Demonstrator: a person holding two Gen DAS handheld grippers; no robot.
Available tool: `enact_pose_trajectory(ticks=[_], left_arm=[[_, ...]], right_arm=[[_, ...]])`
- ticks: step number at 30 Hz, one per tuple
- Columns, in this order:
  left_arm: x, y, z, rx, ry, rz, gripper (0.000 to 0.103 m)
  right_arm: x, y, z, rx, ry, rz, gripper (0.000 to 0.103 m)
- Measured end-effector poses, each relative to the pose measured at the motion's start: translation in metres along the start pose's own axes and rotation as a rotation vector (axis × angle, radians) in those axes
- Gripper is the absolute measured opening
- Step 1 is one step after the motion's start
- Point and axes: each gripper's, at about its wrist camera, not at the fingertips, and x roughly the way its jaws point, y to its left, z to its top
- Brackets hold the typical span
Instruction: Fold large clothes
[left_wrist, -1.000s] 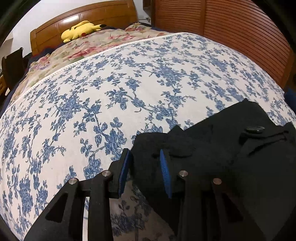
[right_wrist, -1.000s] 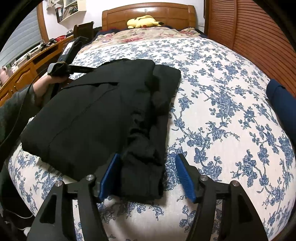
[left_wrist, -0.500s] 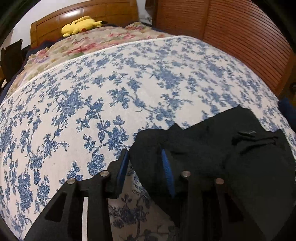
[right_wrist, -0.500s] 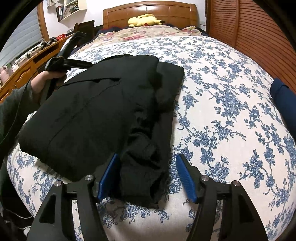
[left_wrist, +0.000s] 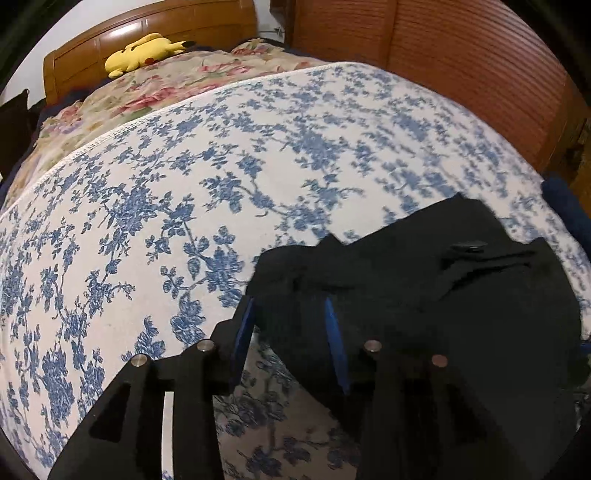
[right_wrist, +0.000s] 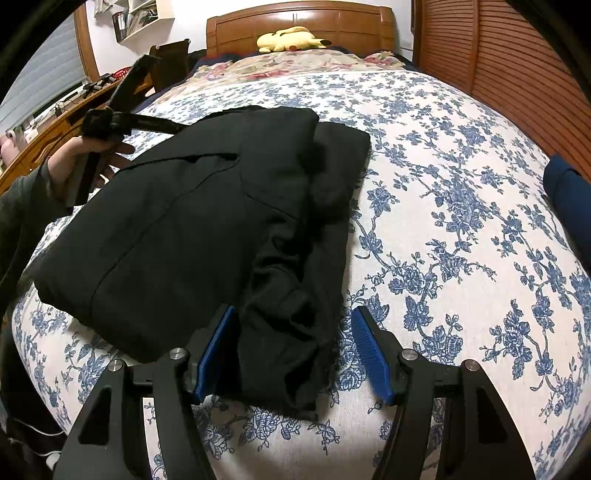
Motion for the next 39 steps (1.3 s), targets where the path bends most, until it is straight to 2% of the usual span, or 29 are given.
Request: enact_pose_trajectory(ticks=[3, 8, 13, 14, 15, 16, 17, 19, 22, 25, 26, 30, 39], left_arm=[[0.011, 0.007, 0.000, -0.023, 0.018, -0.004, 0.040], [0.020, 0.009, 0.001, -0.020, 0.002, 0.009, 0.040], [0.021, 0.008, 0.001, -0.036, -0.007, 0.019, 0.040], [0.021, 0.007, 0.001, -0.026, -0.006, 0.019, 0.039], [0.021, 0.007, 0.002, -0.022, -0.005, 0.005, 0.034], [0.021, 0.007, 0.002, -0.022, 0.000, -0.012, 0.032], [0.020, 0.008, 0.002, -0.021, 0.002, -0.029, 0.025], [0.018, 0.008, 0.002, -0.014, 0.005, -0.041, 0.019], [0.014, 0.006, 0.001, -0.005, -0.003, -0.038, 0.009], [0.003, 0.007, 0.001, -0.009, -0.032, -0.031, 0.006], [-0.002, 0.008, 0.001, -0.013, -0.047, -0.029, 0.005], [-0.029, 0.012, 0.002, -0.013, -0.101, -0.019, 0.004], [-0.088, 0.000, 0.012, 0.027, -0.203, 0.000, 0.004]], right_arm=[[0.000, -0.001, 0.001, -0.001, 0.006, 0.000, 0.066], [0.005, -0.002, 0.001, 0.010, 0.025, 0.007, 0.066], [0.014, -0.008, 0.005, 0.045, 0.067, 0.075, 0.065], [0.015, -0.007, 0.006, 0.044, 0.074, 0.099, 0.052], [0.015, -0.007, 0.007, 0.055, 0.084, 0.157, 0.041], [0.016, -0.008, 0.007, 0.068, 0.092, 0.173, 0.035], [0.016, -0.007, 0.007, 0.053, 0.091, 0.164, 0.034], [0.014, -0.007, 0.009, 0.042, 0.091, 0.156, 0.033], [0.009, -0.009, 0.008, 0.062, 0.064, 0.144, 0.031], [0.000, -0.008, 0.008, 0.072, 0.020, 0.144, 0.014], [-0.004, -0.007, 0.008, 0.071, 0.004, 0.142, 0.013], [-0.029, -0.010, 0.015, 0.057, -0.067, 0.138, 0.011], [-0.059, -0.010, 0.027, 0.023, -0.147, 0.106, 0.010]])
